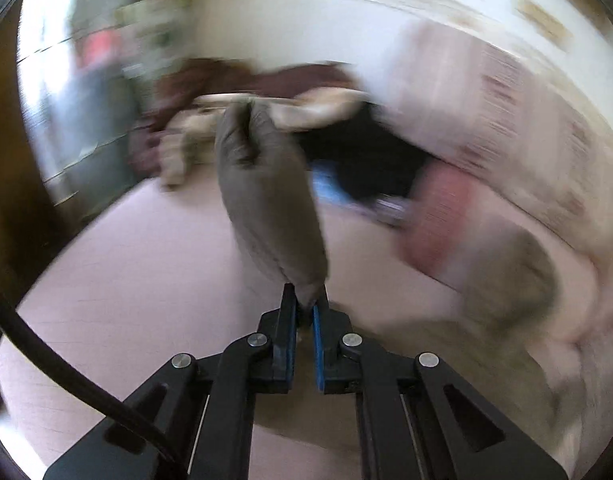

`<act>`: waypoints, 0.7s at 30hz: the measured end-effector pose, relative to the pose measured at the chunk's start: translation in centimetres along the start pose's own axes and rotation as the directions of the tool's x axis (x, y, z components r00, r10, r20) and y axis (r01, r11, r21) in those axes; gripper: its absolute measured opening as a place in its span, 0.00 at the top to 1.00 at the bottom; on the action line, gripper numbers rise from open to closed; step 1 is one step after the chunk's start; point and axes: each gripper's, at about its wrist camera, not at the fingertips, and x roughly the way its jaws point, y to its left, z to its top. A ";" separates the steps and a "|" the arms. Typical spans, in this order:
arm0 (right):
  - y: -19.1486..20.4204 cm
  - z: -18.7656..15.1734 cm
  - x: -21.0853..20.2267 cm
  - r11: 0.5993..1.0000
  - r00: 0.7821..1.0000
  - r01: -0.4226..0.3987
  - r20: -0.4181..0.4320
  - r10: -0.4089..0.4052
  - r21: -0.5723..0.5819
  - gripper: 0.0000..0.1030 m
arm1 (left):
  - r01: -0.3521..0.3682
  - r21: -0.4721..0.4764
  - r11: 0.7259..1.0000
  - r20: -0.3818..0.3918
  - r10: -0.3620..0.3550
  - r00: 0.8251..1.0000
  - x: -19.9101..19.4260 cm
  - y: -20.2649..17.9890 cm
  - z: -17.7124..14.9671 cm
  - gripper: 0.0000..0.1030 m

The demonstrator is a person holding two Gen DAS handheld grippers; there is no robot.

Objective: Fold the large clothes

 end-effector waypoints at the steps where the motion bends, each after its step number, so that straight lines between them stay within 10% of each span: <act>1: -0.4 -0.1 -0.1 1.000 1.000 -0.007 0.002 0.007 0.011 0.25 | 0.042 0.030 0.999 -0.010 -0.042 0.999 -0.1 -2.6 -0.7 0.94; 10: -6.4 -0.8 -0.8 0.989 1.000 -0.006 0.004 0.005 0.145 0.25 | 0.411 0.206 0.888 -0.298 -0.344 0.891 3.2 -26.8 -13.6 0.86; 16: -11.0 -1.2 -0.1 0.968 0.999 0.002 -0.039 0.008 0.250 0.25 | 0.444 0.219 0.869 -0.412 -0.330 0.849 3.3 -29.7 -18.6 0.54; 18: -11.9 -1.0 0.0 0.962 0.999 -0.013 -0.043 0.025 0.273 0.25 | 0.452 0.217 0.865 -0.403 -0.343 0.849 1.3 -27.6 -19.2 0.47; 21: -12.4 0.1 0.6 0.959 0.997 -0.052 -0.044 0.067 0.277 0.25 | 0.386 0.277 0.880 -0.354 -0.280 0.892 -1.3 -24.5 -20.2 0.39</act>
